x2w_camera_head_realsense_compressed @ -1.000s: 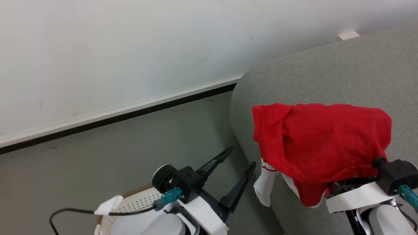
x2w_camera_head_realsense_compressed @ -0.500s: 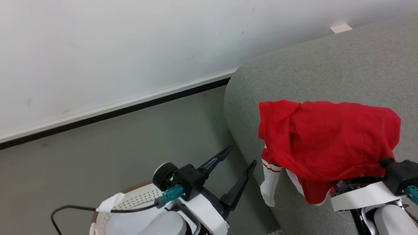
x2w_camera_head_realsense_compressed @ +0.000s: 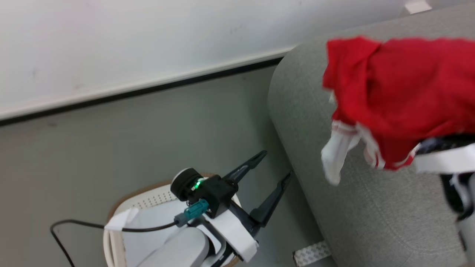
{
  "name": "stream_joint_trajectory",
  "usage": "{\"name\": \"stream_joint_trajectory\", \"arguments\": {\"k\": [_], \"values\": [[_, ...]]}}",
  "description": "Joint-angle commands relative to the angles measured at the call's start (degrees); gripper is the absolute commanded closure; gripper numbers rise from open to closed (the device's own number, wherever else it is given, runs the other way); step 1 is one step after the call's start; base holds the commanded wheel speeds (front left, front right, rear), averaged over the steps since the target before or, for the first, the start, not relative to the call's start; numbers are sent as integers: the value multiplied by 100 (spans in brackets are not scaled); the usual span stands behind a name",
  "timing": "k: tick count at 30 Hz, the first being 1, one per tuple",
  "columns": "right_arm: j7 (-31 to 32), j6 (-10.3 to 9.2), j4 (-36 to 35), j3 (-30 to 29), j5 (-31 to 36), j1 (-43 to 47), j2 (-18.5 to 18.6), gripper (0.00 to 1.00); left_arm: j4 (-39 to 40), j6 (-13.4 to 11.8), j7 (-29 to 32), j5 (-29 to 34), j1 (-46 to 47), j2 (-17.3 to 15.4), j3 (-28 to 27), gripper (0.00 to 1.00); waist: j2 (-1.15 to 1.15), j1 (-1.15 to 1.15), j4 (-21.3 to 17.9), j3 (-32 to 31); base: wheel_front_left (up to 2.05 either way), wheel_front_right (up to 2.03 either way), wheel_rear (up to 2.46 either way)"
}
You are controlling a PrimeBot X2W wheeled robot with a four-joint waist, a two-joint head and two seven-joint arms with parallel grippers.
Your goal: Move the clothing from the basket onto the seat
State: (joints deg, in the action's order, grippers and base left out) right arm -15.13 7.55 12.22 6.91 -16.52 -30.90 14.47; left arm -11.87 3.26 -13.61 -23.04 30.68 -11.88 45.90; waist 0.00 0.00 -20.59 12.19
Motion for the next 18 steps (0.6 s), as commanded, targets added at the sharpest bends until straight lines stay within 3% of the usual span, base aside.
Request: {"name": "stream_joint_trajectory", "arguments": {"k": [1, 10, 18], "values": [[-4, -12, 17, -47, -41, -149, 55, 100, 26, 4, 21, 23, 68, -71, -8, 0, 0, 0, 122, 258, 0, 0, 0], [-3, -12, 529, -551, -408, -1564, 893, 100, 317, 41, 238, 158, 413, -295, -18, 0, 0, 0, 468, 1206, 0, 0, 0], [-3, -12, 1702, -721, -655, -2445, 1439, 100, 532, 66, 359, 269, 667, -486, -12, 0, 0, 0, 694, 1889, 0, 0, 0]]}}
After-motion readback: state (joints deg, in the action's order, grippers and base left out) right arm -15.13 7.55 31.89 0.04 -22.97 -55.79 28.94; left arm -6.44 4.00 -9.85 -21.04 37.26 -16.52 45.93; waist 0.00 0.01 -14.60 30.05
